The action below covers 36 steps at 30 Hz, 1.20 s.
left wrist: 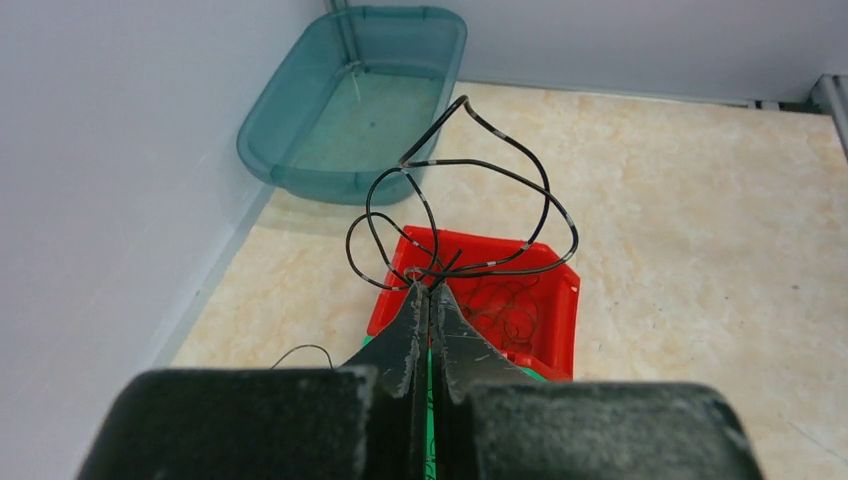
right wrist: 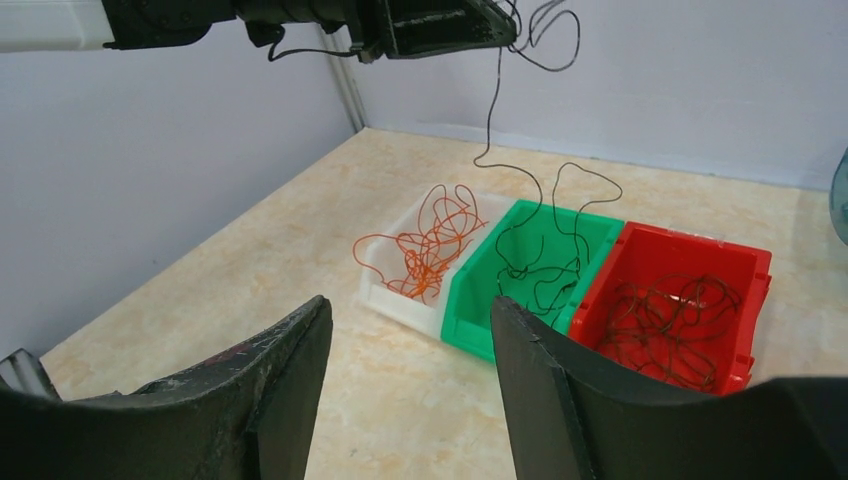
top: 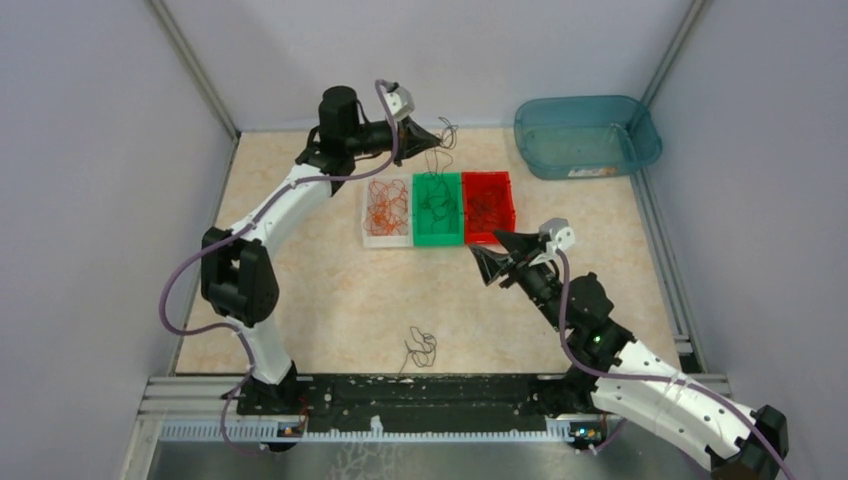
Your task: Untangle the cables
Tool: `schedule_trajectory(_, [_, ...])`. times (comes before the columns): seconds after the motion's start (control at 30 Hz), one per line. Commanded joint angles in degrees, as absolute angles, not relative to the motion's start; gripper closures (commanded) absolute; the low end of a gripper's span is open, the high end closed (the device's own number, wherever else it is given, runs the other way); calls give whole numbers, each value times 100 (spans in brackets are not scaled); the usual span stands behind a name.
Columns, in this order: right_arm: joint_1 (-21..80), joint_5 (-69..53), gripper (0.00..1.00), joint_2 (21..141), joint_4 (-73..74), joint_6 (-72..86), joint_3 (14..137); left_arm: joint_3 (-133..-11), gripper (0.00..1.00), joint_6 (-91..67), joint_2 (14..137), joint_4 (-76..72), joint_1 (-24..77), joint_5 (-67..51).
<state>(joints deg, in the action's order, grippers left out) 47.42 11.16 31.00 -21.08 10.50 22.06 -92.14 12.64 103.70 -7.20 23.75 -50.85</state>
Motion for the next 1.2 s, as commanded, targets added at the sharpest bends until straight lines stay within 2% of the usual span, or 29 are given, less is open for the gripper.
schedule_trajectory(0.0, [4711,1182,40,3054,-2166,1021,2223,-9342,100,1905,10652,-465,2565,-4894])
schedule_trajectory(0.1, [4711,1185,40,3051,-2133,1020,2244,-9136,100,1832,10764,-573,2622,-4635])
schedule_trajectory(0.4, [4712,1199,41,2976,-1949,1037,2310,-8444,86,2348,10858,-497,2645,-3723])
schedule_trajectory(0.5, [4712,1232,41,2937,-1917,1037,2304,-8239,87,2764,10860,-263,2722,-2810])
schedule_trajectory(0.73, [4711,1243,41,2951,-1899,1039,2345,-8159,90,2898,10869,110,2779,-2375])
schedule_trajectory(0.8, [4711,1234,41,2952,-1883,1052,2351,-8148,89,2843,10815,61,2780,-2370])
schedule_trajectory(0.83, [4711,1194,41,2965,-1880,1062,2358,-8171,84,2797,10769,58,2782,-2400])
schedule_trajectory(0.87, [4711,1137,40,2990,-1866,1057,2370,-8240,70,2717,10743,113,2774,-2434])
schedule_trajectory(0.93, [4711,927,35,3132,-1816,1024,2407,-8608,50,2549,10699,473,2771,-2568])
schedule_trajectory(1.0, [4711,606,30,3404,-1722,961,2472,-9172,22,2314,10680,1003,2734,-2746])
schedule_trajectory(1.03, [4715,349,29,3597,-1675,913,2540,-9516,14,2258,10667,1325,2701,-2928])
schedule_trajectory(1.1, [4711,-366,27,4010,-1645,775,2622,-10154,1,2203,10645,2021,2613,-3272])
schedule_trajectory(1.17, [4730,-1328,26,4597,-1682,707,2633,-10660,1,2193,10567,2641,2491,-3449])
